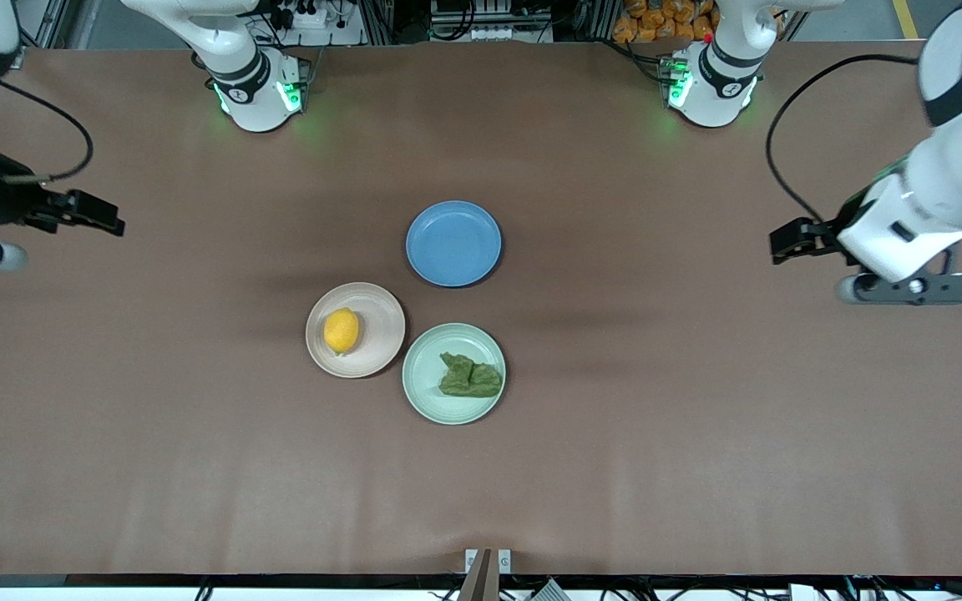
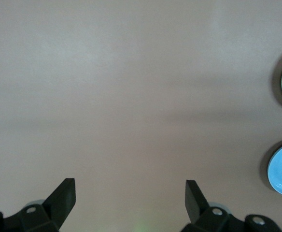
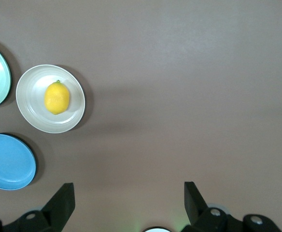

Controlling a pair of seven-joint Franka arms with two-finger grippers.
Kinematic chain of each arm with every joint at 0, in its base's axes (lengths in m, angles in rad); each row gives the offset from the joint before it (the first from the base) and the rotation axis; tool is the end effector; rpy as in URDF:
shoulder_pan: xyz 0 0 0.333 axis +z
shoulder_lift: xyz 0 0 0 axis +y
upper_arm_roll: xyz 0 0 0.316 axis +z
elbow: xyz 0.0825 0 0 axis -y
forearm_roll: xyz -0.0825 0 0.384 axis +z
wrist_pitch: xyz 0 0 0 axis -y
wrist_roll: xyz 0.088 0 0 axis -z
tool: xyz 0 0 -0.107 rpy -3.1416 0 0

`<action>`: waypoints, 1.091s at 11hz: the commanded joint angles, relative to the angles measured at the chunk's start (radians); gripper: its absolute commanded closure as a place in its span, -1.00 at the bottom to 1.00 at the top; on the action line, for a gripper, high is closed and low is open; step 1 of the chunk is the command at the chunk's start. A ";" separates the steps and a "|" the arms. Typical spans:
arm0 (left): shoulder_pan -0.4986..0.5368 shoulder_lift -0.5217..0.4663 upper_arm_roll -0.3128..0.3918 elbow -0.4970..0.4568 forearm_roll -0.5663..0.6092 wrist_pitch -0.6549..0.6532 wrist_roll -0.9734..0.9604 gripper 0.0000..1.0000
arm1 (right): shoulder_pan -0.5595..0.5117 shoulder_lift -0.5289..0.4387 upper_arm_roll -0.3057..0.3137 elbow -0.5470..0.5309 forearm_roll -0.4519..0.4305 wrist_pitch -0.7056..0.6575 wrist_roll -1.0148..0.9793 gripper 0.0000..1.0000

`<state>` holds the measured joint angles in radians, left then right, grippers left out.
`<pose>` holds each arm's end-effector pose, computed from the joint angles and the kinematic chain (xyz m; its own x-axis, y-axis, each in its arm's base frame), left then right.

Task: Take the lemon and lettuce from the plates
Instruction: 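Move the right gripper toward the lemon while the left gripper approaches the lettuce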

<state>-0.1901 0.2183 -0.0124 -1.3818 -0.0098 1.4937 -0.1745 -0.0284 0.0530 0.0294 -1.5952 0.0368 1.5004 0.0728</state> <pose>0.5988 -0.1232 0.5791 0.9939 -0.0276 -0.1067 -0.0284 -0.9996 -0.0061 0.5596 0.0043 0.5780 0.9863 -0.0689 -0.1496 -0.0738 -0.9969 -0.0274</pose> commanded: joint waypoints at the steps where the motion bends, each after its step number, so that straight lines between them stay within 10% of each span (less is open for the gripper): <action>1: -0.048 0.042 -0.003 0.009 0.018 0.002 -0.046 -1.00 | 0.027 0.038 0.001 -0.050 0.022 0.099 0.007 -1.00; 12: -0.265 0.347 -0.015 0.021 -0.171 0.390 -0.216 -1.00 | 0.194 0.201 0.001 -0.196 0.020 0.392 0.232 -1.00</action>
<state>-0.4137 0.5093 -0.0352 -1.3882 -0.1335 1.8007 -0.3242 0.1472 0.1940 0.0325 -1.7992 0.0479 1.8543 0.2721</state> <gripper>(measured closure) 0.000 0.000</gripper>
